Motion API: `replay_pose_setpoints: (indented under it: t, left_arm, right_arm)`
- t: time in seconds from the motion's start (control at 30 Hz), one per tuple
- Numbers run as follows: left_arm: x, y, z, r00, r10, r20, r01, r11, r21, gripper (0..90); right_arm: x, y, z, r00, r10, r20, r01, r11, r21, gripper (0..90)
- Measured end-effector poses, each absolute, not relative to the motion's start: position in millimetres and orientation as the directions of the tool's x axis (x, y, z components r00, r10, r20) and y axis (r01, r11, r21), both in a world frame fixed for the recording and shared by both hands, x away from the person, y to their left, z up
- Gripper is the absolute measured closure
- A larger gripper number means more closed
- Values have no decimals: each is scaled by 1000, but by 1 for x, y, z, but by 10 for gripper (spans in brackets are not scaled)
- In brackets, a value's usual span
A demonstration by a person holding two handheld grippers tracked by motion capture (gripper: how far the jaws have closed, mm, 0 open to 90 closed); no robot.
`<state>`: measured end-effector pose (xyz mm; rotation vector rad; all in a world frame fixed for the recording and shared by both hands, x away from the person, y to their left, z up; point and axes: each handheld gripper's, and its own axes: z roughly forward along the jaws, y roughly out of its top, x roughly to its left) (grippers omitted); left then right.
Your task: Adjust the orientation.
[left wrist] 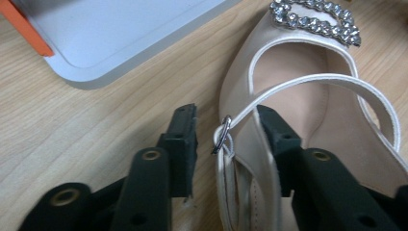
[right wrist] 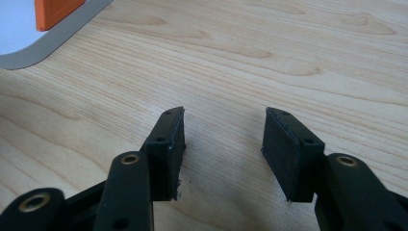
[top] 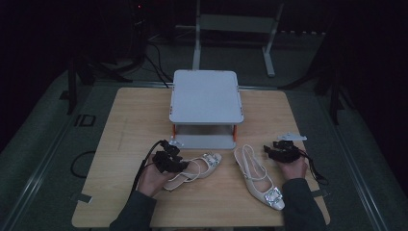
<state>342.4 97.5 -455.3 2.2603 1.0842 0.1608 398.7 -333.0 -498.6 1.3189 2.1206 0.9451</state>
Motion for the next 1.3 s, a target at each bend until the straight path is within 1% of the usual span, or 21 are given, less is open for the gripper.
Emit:
replay_pose_setpoints:
  t: [0.03,0.17,0.27,0.33,0.37,0.43,0.53,0.6,0.93,1.13,1.3]
  left_arm:
    - [343,98,-455,660,734,-159,664,-471,580,705]
    - [342,98,-454,659,732,-173,670,-466,578,785]
    - [343,99,-454,651,734,-195,682,-452,575,806]
    - [343,99,-454,651,734,-195,682,-452,575,808]
    - [343,105,-456,635,726,-263,706,-408,579,808]
    - [343,112,-456,621,720,-310,723,-372,582,814]
    - [342,120,-452,599,734,-322,732,-338,591,816]
    - [342,129,-451,585,729,-354,741,-305,598,817]
    - [336,176,-441,493,770,-404,765,-162,624,817]
    - [331,199,-433,445,800,-403,758,-96,645,817]
    - [330,217,-432,392,820,-417,763,-37,646,816]
  right_arm:
    - [399,-333,-499,-430,902,-30,581,302,756,498]
    - [399,-333,-499,-429,903,-32,579,302,757,499]
    - [398,-333,-499,-429,903,-32,578,302,758,498]
    - [398,-333,-499,-428,903,-31,579,300,758,498]
    - [398,-333,-499,-428,903,-31,579,300,758,499]
    - [398,-333,-499,-428,903,-32,578,301,759,499]
    - [398,-333,-499,-428,903,-33,577,301,759,500]
    - [398,-333,-499,-428,903,-31,578,300,759,500]
    - [399,-334,-499,-428,904,-27,579,297,760,499]
    - [399,-334,-500,-421,907,-25,580,290,761,501]
    - [399,-334,-500,-420,907,-24,581,289,761,501]
